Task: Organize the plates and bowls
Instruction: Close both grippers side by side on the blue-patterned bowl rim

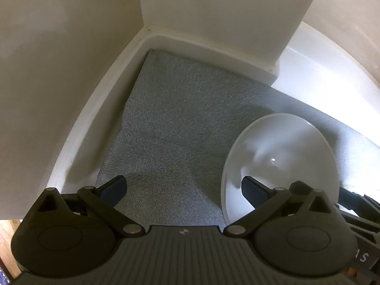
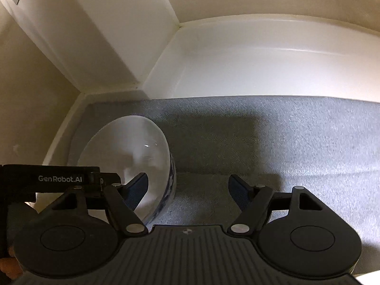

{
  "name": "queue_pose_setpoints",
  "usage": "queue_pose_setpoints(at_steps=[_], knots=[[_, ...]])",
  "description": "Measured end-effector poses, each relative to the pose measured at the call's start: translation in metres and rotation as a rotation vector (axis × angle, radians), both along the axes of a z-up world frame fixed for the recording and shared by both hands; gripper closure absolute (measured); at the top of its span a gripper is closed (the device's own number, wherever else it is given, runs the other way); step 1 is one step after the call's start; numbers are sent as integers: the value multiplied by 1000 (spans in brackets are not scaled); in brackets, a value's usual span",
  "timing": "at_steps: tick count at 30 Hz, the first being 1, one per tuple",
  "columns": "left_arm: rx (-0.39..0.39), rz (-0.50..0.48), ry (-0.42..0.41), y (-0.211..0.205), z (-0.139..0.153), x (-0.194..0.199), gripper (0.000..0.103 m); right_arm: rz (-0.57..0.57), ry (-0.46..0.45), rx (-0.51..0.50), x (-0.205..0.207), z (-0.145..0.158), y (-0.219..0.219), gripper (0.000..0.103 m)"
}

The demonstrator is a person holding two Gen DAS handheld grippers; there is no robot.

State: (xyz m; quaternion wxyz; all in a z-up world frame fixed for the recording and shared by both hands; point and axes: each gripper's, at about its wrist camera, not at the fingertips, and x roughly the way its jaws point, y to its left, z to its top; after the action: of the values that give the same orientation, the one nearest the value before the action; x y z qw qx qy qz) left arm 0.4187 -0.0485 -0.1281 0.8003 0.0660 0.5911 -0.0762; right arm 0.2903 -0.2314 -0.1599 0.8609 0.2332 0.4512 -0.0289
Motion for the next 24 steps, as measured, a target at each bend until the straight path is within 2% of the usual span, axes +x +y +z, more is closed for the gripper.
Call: queue_pose_setpoints(at_steps=[2,4,5,6,7,8,9,10,11,12,18,24], knots=[[1,5,9,0,-3,1,0,4,-4,-10,0,1,2,27],[-2,1,10,-2,-5,2,5,8,-9,-22,0,1,3,34],[-17,-1,5,0,-2,1,9,10,-11,-32,-1,2,4,42],[-39,-2,1,2,2,0,22,13,-13,-38,-1,2,5,54],[-71,-7,3,1,5,0,41,17,-14,-38,-1,2,5,59],[-98,-17,7,-1,8,0,51,23,-20,-24,-1,2,5,65],[-115,-30,8,-3,10,-1,70,30,-28,-10,-1,3,6,74],[-129,-51,6,-6,13,-2,87,36,-33,0,-1,4,7,78],[-134,-65,8,-9,14,-3,90,44,-38,4,-2,5,8,87],[-124,-69,1,-10,15,-5,90,45,-40,-4,-1,6,10,88],[-156,-69,10,-8,22,-8,94,35,-29,-9,-6,10,10,90],[-184,-77,-35,-4,39,-19,94,42,-75,-32,-17,30,13,90]])
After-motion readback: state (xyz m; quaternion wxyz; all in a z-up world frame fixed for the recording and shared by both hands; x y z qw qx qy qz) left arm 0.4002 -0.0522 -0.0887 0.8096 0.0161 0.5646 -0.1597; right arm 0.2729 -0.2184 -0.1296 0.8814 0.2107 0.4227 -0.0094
